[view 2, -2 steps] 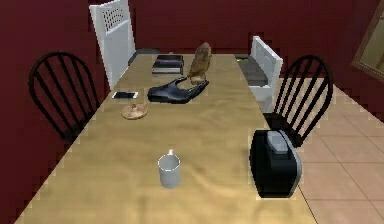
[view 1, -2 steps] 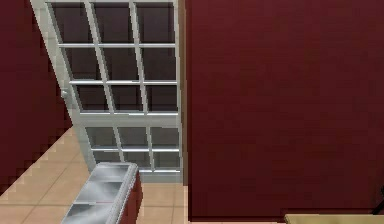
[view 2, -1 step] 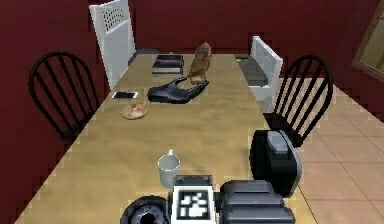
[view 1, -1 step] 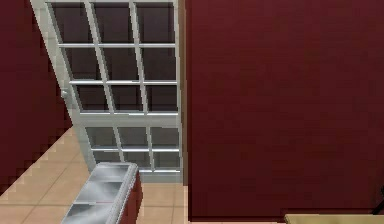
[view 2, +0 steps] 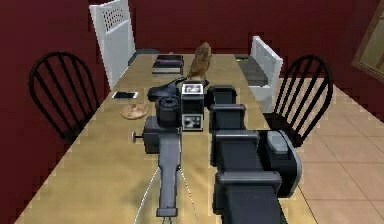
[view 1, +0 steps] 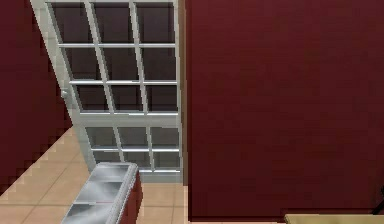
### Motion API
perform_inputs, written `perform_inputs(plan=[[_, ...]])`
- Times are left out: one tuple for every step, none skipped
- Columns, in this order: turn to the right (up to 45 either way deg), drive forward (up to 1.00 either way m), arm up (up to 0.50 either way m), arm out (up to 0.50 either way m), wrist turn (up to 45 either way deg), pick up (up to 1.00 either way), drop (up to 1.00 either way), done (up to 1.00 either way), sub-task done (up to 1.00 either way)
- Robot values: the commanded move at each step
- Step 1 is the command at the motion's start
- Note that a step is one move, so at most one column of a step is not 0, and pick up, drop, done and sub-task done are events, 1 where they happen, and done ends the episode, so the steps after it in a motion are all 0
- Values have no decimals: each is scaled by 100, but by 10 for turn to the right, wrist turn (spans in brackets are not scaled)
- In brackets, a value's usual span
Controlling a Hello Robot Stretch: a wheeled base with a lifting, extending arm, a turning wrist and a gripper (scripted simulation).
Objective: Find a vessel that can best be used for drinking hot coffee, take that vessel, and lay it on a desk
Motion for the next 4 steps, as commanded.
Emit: perform_inputs(plan=[[0, 0, 0, 0, 450, 0, 0, 0, 0], [0, 0, 0, 0, 450, 0, 0, 0, 0], [0, 0, 0, 0, 450, 0, 0, 0, 0], [0, 0, 0, 0, 330, 0, 0, 0, 0]])
